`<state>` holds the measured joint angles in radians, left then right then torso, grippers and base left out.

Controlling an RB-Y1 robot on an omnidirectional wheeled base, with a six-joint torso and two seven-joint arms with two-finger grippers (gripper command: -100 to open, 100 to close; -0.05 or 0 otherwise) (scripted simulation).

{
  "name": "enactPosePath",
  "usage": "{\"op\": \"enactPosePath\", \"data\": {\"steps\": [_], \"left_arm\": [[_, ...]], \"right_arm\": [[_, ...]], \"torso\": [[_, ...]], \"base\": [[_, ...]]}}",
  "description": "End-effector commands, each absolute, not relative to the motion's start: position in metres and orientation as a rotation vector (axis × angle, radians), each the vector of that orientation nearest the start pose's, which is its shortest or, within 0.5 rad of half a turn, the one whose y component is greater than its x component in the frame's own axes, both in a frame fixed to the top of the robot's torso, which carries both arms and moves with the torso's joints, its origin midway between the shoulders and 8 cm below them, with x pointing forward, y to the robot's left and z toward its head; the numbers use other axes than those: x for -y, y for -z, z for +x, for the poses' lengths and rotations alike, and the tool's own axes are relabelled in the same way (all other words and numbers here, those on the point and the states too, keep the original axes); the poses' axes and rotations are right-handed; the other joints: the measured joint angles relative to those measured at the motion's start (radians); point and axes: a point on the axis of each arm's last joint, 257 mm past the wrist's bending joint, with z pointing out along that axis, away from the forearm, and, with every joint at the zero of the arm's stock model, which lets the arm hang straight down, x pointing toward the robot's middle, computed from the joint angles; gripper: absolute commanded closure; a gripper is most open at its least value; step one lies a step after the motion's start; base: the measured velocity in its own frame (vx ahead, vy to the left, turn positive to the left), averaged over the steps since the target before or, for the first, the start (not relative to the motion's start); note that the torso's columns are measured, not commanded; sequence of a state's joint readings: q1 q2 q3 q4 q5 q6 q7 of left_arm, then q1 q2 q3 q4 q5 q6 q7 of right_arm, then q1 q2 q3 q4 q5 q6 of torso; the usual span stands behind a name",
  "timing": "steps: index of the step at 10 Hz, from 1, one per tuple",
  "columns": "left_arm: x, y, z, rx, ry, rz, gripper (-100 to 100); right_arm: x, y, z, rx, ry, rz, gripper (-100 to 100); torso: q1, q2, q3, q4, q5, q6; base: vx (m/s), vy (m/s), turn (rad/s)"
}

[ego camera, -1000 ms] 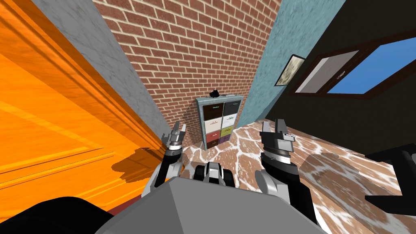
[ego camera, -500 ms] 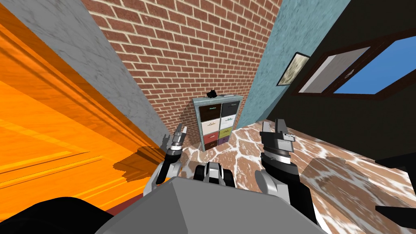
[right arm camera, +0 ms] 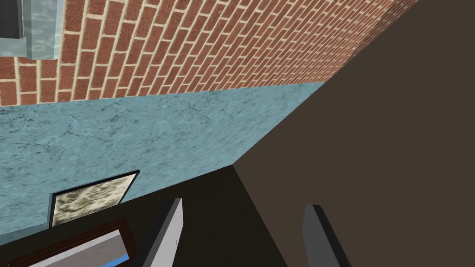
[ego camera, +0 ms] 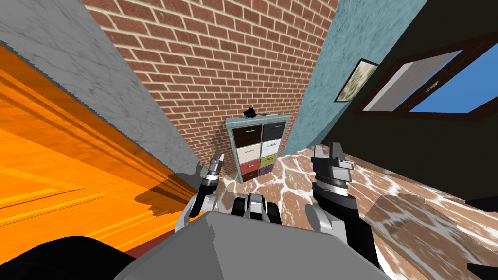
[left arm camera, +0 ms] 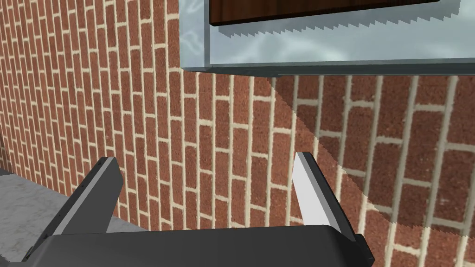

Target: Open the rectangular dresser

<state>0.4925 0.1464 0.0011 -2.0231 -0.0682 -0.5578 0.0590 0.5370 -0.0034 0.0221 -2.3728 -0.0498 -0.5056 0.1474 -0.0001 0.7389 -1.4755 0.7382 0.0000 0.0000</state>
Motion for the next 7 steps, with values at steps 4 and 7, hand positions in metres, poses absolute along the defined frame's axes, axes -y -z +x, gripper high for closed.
{"op": "enactPosePath", "data": {"steps": [4, 7], "left_arm": [[-0.29, 0.122, 0.385, -0.935, 1.223, -0.747, -100], [-0.297, 0.14, 0.388, -0.95, 1.206, -0.777, -100]], "right_arm": [[0.277, -0.055, 0.321, -0.574, -1.22, 0.585, 0], [0.277, -0.055, 0.321, -0.574, -1.22, 0.585, 0]], "torso": [[0.001, -0.001, 0.0, 0.0, 0.0, 0.0], [0.001, 0.0, 0.0, 0.0, 0.0, 0.0]], "base": [[0.077, -0.098, 0.028], [0.067, -0.075, 0.026]]}}
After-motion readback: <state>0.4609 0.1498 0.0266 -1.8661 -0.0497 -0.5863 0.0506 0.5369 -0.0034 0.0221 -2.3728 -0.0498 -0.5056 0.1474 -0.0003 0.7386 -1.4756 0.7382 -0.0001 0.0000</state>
